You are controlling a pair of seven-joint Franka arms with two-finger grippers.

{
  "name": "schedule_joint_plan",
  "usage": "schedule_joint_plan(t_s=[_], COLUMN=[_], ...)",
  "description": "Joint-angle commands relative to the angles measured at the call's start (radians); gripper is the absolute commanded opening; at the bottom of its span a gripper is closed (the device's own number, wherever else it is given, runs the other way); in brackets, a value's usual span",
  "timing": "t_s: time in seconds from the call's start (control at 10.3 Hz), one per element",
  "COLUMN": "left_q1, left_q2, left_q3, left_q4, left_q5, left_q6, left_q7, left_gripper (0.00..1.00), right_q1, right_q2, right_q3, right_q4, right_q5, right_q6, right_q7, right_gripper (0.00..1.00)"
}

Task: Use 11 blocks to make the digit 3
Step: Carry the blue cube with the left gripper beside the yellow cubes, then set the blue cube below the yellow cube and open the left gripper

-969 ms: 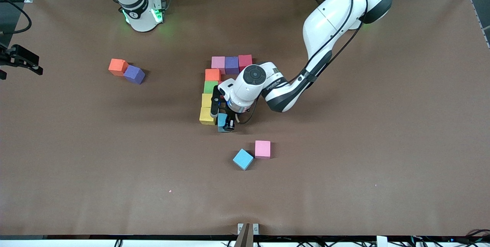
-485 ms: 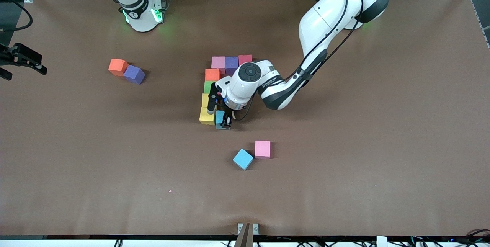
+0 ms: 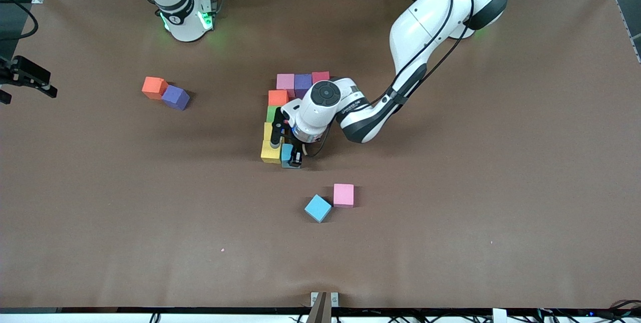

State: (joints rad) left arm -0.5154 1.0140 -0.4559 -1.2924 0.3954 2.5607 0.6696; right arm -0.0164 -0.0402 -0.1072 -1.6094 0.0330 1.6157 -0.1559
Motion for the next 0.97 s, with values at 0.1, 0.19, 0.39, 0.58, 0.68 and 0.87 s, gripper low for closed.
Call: schedule_joint_plan(t_s=[0.1,0.19,0.39,0.58,0.68,0.87], left_q1=[-0.02,-0.02,-0.02,-0.02,-0.02,-0.02], left_q2=[0.011,0.011,0.011,0.009,0.009,0.011], left_q3=[0.017,0.017,0.017,0.017,0.017,0.019], left_q4=[0.021,0.021,0.015,0.013,0.015,0.013], left_q5=[-0.029,-0.03,-0.029,-0.029,-0.029,-0.029], left_q6=[0.012,0.012,0.013,0.012,0.012,0.012], left_q7=[0.005,0.004,-0.015,-0.015,-0.016,-0.016], left_gripper=[0.53,0.54,0.56,0.58,0.59,0.59], right_q1=[-0.008,-0.01,-0.007,0.003,-0.002,0.001], right_q2=[-0.004,0.003,-0.004,-0.003,-0.004,-0.003], right_q3=[0.018,0.015,0.018,0.023,0.021,0.023], right_q4=[0.043,0.084,0.086,0.086,0.08,0.082], right_q5=[-0.008,-0.008,-0.019,-0.018,-0.007,-0.007], right_q6=[-0.039,-0.084,-0.097,-0.089,-0.094,-0.094], right_q7=[0.151,0.142,0.101,0.104,0.104,0.104], right_gripper=[1.0,1.0,1.0,1.0,1.0,1.0])
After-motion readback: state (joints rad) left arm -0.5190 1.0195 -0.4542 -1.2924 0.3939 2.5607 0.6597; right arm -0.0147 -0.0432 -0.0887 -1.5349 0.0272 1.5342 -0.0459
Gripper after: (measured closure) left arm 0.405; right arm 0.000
